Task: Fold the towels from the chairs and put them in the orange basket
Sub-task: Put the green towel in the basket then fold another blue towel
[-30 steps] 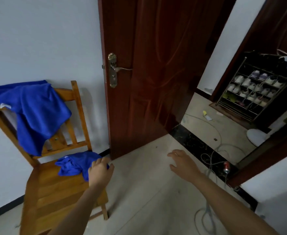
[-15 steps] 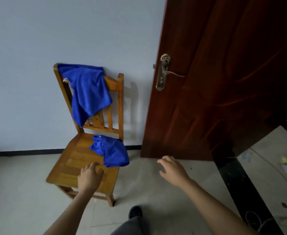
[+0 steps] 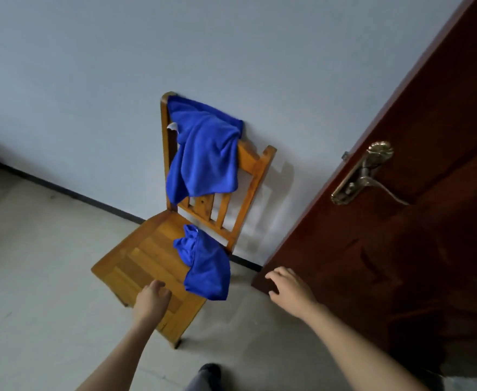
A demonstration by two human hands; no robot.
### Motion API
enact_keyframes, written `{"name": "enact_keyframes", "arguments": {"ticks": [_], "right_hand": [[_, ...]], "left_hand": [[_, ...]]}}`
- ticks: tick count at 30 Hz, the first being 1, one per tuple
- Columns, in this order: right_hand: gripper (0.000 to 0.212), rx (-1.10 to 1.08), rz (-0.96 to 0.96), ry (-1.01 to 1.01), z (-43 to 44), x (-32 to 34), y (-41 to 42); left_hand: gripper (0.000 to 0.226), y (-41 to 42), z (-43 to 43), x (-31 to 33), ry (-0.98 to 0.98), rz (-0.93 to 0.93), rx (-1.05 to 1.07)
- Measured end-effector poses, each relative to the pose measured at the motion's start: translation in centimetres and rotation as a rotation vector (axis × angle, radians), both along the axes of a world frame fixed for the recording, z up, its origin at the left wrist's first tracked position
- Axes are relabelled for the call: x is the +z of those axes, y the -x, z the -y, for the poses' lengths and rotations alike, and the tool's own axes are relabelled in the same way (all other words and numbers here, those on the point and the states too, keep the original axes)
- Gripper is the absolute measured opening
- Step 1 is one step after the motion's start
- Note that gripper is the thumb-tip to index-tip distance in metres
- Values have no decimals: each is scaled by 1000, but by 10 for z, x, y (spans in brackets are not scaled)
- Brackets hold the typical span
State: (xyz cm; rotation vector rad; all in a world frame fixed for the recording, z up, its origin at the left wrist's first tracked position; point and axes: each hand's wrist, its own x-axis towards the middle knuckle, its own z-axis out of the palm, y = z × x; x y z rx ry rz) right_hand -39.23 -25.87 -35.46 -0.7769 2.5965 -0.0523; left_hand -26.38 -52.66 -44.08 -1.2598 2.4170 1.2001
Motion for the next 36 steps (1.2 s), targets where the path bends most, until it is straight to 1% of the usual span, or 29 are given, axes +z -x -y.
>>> {"name": "enact_keyframes", "arguments": {"ticks": [3,7,12,16,18,21,23,26,30,33,36], "right_hand": [[44,124,68,-28,29,-15,17],[42,260,142,-36,64,-41,49],[37,328,279,-15,95,-74,82],[38,413,341,-64,105,-110,118],[38,390,375,-61,111,-124,130],[35,272,452,-62,119,-148,143],[34,222,476,-57,119,-152,143],[34,218,505,-39,130,-171,143],[36,222,507,-36,147,-200,143],[43,201,479,-3,155,-225,144],[52,208,439,-4,161,-253,147]], "left_hand": [[33,1,1,3,0,-8,102],[34,0,-8,2,-58,6,240],[33,12,-19,-1,-74,14,450],[29,33,-43,-17,-122,60,633],[25,39,-55,-27,-139,77,681],[23,47,-77,-42,-199,116,750],[24,45,-87,-46,-228,111,771],[24,48,-81,-62,-252,124,802],[27,74,-64,-92,-277,132,801],[33,102,-53,-125,-317,78,762],[46,127,-41,-162,-295,25,679]]}}
